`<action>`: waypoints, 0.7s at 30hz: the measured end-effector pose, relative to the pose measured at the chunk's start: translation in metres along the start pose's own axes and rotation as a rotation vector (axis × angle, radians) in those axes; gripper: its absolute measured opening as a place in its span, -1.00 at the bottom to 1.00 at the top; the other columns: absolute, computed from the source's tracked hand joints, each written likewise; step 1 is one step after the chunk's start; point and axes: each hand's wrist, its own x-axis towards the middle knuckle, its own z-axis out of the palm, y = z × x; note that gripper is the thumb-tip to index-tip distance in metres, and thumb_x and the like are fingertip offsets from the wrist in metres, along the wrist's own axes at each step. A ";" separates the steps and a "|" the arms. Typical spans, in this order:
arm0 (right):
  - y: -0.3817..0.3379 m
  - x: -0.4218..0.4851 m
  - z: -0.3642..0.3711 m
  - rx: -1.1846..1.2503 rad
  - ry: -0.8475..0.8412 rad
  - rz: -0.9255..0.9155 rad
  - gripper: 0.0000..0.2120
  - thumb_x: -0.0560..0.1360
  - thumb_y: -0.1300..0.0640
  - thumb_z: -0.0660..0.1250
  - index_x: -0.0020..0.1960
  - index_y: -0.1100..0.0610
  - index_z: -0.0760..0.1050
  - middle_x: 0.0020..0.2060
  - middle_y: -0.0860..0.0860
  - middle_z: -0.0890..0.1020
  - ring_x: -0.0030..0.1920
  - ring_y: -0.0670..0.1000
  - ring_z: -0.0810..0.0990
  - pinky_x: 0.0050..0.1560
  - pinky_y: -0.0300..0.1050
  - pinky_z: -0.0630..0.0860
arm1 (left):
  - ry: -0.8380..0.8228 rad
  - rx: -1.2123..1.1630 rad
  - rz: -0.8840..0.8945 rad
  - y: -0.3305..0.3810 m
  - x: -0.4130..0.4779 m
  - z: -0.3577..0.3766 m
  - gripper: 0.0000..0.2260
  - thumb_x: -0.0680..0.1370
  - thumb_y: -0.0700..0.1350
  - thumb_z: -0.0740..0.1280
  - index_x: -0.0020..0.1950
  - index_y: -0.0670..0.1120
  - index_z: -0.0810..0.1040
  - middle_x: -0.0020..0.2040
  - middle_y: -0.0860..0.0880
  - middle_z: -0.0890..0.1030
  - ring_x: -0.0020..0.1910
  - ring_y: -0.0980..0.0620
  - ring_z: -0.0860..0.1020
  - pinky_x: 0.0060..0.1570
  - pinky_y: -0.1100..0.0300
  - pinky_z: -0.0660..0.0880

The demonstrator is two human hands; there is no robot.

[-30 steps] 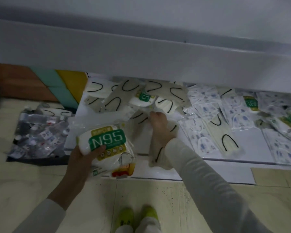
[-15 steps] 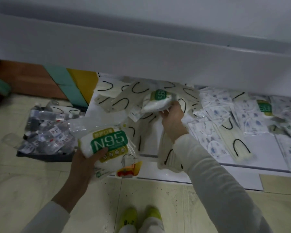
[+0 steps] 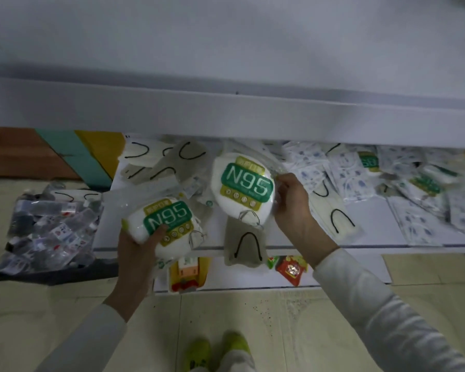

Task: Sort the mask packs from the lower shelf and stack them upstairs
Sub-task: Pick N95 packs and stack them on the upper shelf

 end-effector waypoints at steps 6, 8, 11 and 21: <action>-0.001 -0.034 0.018 -0.292 -0.339 -0.044 -0.83 0.50 0.36 0.23 -0.25 0.20 0.41 -0.42 0.08 0.54 -0.39 0.02 0.55 -0.33 -0.21 0.49 | -0.222 -0.043 0.006 0.014 -0.015 0.019 -0.63 0.44 0.16 0.37 0.20 0.08 0.48 0.03 0.15 0.64 0.03 0.16 0.60 -0.17 0.28 0.56; 0.007 -0.043 0.026 -0.436 -0.357 -0.132 -0.83 0.52 0.33 0.26 -0.21 0.15 0.41 -0.38 0.02 0.59 -0.33 0.00 0.58 -0.22 -0.13 0.53 | -0.248 -0.092 -0.068 0.020 -0.020 0.025 -0.26 0.21 0.44 0.37 0.25 0.03 0.48 0.05 0.09 0.65 0.06 0.08 0.61 -0.11 0.16 0.58; 0.017 -0.050 0.029 -0.641 -0.300 -0.292 -0.87 0.55 0.19 0.27 -0.15 0.02 0.42 -0.22 0.03 0.61 -0.16 0.08 0.61 -0.05 0.04 0.54 | -0.342 -0.203 -0.157 0.028 -0.023 0.029 -0.06 -0.01 0.37 0.54 0.26 -0.06 0.47 0.04 -0.05 0.68 0.03 -0.04 0.64 -0.15 0.06 0.60; -0.042 -0.109 -0.013 -0.496 -0.350 -0.352 -0.38 0.26 -0.06 0.52 0.25 -0.03 0.37 0.16 -0.03 0.55 0.17 0.01 0.56 0.19 -0.04 0.50 | -0.624 -0.124 -0.090 0.082 -0.061 0.056 -0.25 -0.04 -0.01 0.59 0.13 -0.15 0.55 -0.07 -0.11 0.70 -0.11 -0.05 0.67 -0.27 0.14 0.59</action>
